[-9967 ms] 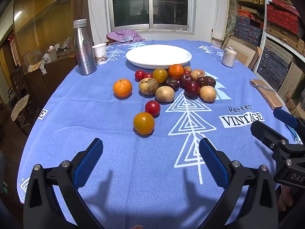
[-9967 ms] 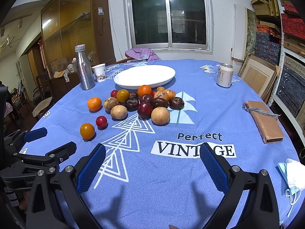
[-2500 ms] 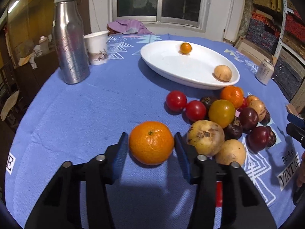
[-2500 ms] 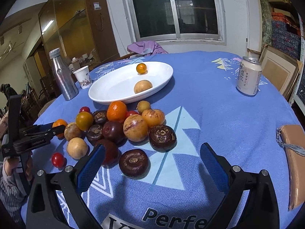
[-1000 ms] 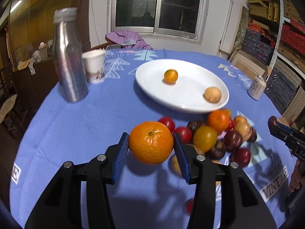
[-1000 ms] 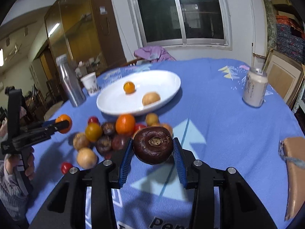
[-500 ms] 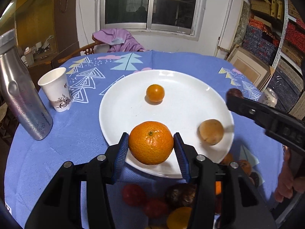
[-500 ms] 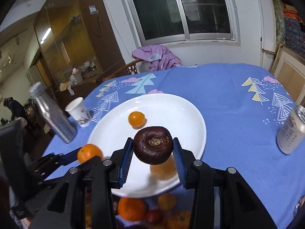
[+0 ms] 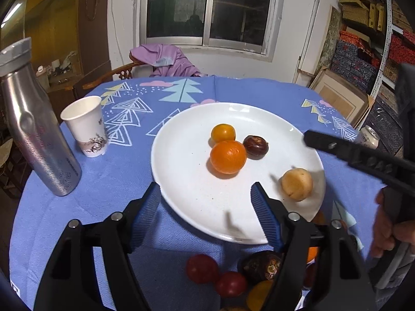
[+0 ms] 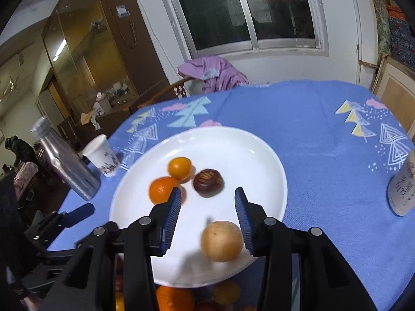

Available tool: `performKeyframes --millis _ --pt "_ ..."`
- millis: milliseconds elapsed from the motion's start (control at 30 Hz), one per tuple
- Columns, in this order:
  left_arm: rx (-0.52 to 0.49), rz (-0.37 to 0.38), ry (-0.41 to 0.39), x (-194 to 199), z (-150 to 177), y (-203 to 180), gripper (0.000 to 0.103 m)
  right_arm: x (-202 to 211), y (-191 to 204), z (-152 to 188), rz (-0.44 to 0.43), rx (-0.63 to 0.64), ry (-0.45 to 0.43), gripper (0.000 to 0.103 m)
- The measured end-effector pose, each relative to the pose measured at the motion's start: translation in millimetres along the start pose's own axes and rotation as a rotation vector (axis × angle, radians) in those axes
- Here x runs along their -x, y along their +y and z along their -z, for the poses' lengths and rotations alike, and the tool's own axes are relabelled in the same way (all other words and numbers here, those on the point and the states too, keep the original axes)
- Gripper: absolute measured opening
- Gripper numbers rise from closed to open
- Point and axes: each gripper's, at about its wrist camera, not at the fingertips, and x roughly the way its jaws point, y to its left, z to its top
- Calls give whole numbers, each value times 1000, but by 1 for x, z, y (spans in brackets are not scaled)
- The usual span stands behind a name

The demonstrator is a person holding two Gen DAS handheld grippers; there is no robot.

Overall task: Organize fruits
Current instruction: 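Lower both fruits onto the white plate and open both grippers, then grasp the red tomato with the left gripper from the fruit pile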

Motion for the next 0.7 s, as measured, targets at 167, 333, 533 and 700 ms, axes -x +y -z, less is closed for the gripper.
performKeyframes --millis 167,333,533,700 --pt "35 -1 -24 28 13 12 81 69 10 16 -41 10 -87 66" --pt "83 -13 -1 44 48 31 89 118 -9 71 -13 4 -143 73" --pt "159 -19 47 38 68 50 89 115 -63 104 -10 -187 -85 73" --pt "175 31 117 17 64 46 89 110 -78 101 -69 -274 -72 73"
